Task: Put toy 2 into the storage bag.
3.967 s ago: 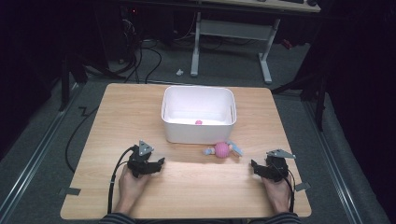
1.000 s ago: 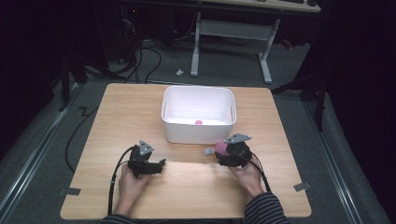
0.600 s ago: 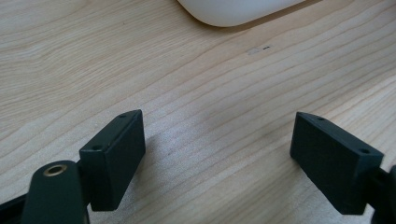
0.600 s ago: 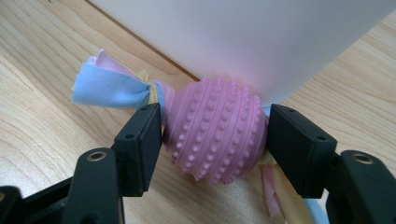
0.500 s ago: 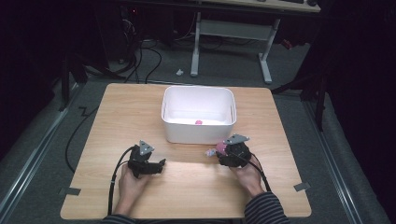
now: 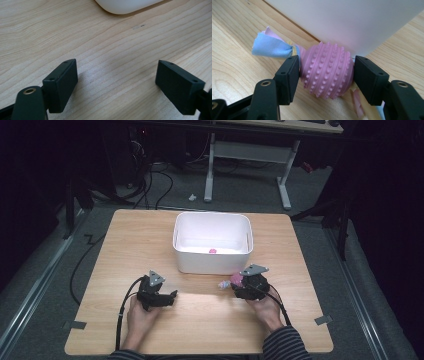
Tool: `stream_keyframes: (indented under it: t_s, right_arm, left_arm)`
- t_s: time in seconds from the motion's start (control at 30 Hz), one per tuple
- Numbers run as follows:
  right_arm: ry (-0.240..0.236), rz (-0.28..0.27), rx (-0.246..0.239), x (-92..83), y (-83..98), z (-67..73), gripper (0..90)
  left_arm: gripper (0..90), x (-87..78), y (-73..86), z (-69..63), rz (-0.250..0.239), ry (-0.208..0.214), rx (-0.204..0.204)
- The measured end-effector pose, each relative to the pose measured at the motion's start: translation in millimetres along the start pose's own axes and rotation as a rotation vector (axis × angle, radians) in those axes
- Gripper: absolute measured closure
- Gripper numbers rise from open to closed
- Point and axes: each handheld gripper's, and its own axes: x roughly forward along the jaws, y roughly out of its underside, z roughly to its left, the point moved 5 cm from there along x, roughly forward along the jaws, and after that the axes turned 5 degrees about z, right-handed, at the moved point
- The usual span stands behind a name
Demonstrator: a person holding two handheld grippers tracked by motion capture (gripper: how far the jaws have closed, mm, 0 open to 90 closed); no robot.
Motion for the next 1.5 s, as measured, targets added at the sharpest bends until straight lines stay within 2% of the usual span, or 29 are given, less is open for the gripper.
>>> stream_keyframes:
  t_s: [0.3,0.9,0.97,1.3,1.5]
  right_arm:
    - [-0.014,-0.019,-0.04,-18.1,4.7,0.0,39.4]
    - [-0.021,-0.07,0.022,-65.5,14.4,-21.4,39.5]
    - [-0.016,-0.077,0.017,-69.8,14.3,-23.0,39.5]
    - [-0.022,-0.09,-0.022,-88.8,6.0,-24.1,39.5]
    - [-0.026,-0.122,-0.027,-104.4,-5.5,-27.7,39.5]
  left_arm:
    - [19.1,-0.1,0.0,0.2,-0.002,0.002,-0.003]
    - [19.3,-0.2,0.0,0.2,-0.001,0.001,-0.003]
    - [19.3,-0.2,0.0,0.1,-0.002,0.0,-0.004]
    - [19.3,-0.2,0.0,0.1,-0.002,-0.002,-0.003]
    - [19.3,-0.1,0.0,0.1,-0.002,-0.002,-0.004]
